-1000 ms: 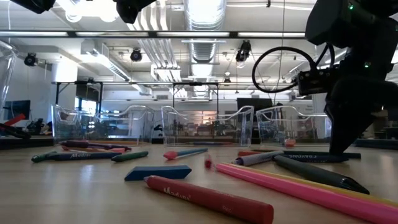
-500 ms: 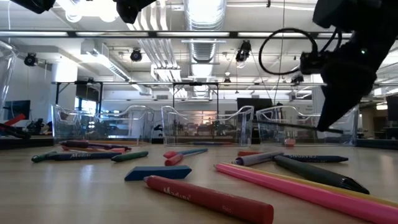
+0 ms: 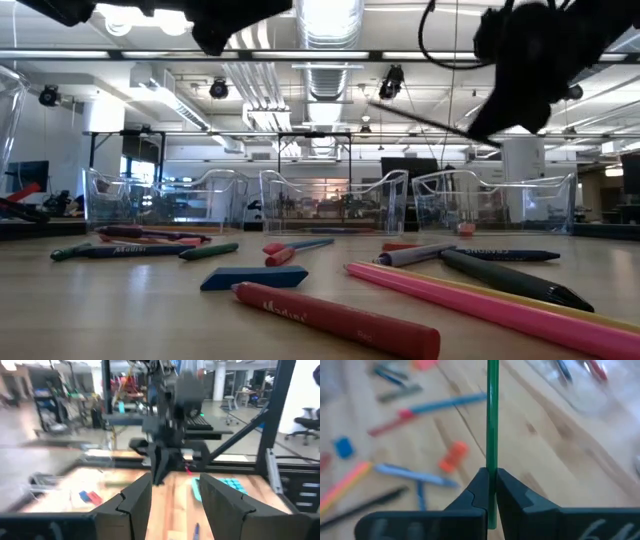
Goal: Sort crayons/erasers/pens/pencils in bins
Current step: Put the green colored pencil into the top left transparent bin
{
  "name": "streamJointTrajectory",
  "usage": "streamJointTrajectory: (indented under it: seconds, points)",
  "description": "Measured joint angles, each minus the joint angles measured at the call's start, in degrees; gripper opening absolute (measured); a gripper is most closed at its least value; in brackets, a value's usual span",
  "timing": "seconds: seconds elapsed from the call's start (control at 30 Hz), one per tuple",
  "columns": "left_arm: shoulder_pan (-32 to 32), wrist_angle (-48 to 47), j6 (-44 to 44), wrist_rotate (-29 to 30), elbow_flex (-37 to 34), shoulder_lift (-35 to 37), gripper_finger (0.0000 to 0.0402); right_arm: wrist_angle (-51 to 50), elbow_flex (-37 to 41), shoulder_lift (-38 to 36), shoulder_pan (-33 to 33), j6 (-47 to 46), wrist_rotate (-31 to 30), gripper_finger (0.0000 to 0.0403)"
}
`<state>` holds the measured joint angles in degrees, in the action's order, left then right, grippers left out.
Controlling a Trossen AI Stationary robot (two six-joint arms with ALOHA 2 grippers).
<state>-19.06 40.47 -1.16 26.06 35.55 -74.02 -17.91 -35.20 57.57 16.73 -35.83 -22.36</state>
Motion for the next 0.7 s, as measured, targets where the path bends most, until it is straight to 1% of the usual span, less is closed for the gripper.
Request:
streamJointTrajectory:
  seconds: [0.07, 0.13, 0.27, 0.37, 0.47, 0.57, 0.7]
  points:
    - [1.39, -0.65, -2.26, -3.72, -0.12, 0.0, 0.0159, 3.31, 0.0, -0.8, 0.0, 2.73, 0.16, 0.0012]
    - [2.66, -0.59, -4.19, -5.61, -0.26, -0.34, 0.0174, 6.71, 0.0, -1.46, 0.0, 5.2, 0.24, 0.0012]
    - [5.08, -0.16, -7.81, -6.06, -0.32, -2.81, 0.022, 12.67, -0.04, -1.62, 0.0, 9.2, 0.37, 0.0012]
    - [7.03, 3.68, -10.86, -6.02, 0.07, -6.14, 0.0259, 16.11, -0.06, -1.3, 0.0, 11.46, 1.18, 0.0012]
    - [8.8, 10.17, -12.11, -6.09, 1.25, -10.45, 0.029, 18.79, -0.09, -1.05, 0.0, 13.4, 1.36, 0.0012]
    - [10.09, 14.62, -13.11, -7.06, 3.41, -14.52, 0.0306, 21.7, -0.17, -0.8, 0.0, 15.05, 1.36, 0.0012]
    - [11.12, 19.25, -13.63, -10.63, 6.89, -18.99, 0.0308, 23.51, -0.17, -0.49, 0.0, 16.33, 1.38, 0.0012]
